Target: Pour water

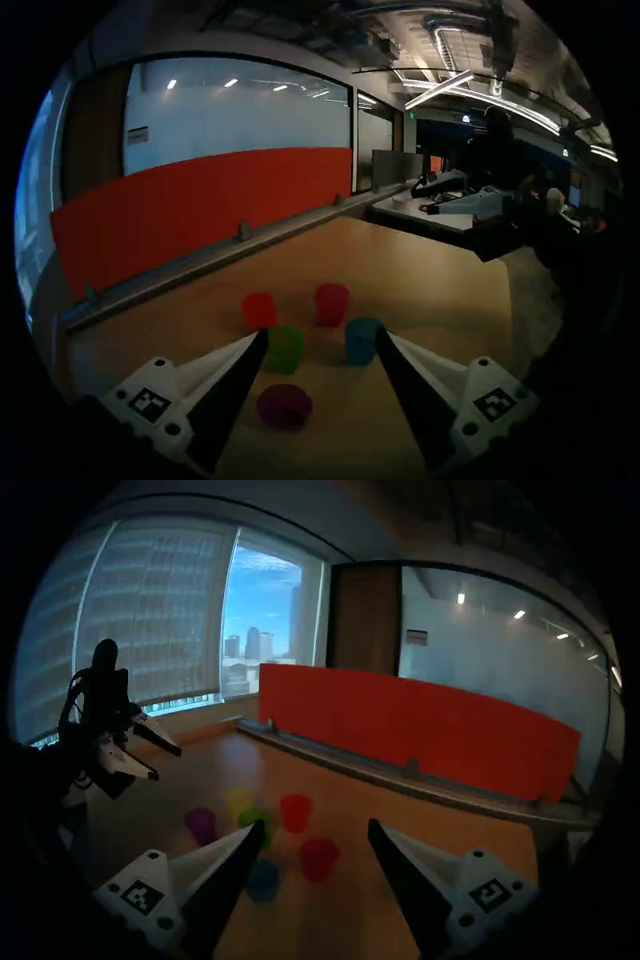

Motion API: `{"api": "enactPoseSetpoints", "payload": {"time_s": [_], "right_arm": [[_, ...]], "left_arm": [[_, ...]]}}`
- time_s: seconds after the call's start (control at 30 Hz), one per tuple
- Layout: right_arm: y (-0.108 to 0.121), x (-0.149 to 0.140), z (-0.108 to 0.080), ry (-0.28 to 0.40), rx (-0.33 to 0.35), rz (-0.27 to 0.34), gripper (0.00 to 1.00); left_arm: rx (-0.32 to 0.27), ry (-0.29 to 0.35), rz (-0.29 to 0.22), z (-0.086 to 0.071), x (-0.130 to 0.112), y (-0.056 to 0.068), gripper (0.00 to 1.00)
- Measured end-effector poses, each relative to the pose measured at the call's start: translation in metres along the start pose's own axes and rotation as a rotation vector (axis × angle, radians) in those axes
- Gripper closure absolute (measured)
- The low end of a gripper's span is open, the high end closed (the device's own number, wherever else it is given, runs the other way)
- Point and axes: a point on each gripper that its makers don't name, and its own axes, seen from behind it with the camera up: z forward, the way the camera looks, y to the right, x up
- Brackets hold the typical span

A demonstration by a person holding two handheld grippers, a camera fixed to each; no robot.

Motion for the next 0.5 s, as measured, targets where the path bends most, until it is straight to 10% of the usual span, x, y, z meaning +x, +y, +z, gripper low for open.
{"api": "enactPoseSetpoints", "payload": {"time_s": [0.5], "right_arm": [[0.009,-0.009,0.008,-0.006,-0.001,0.028,0.0]], "left_arm": [[-0.05,-0.112,0.029,0.052,-0.035,0.015,0.01]]}}
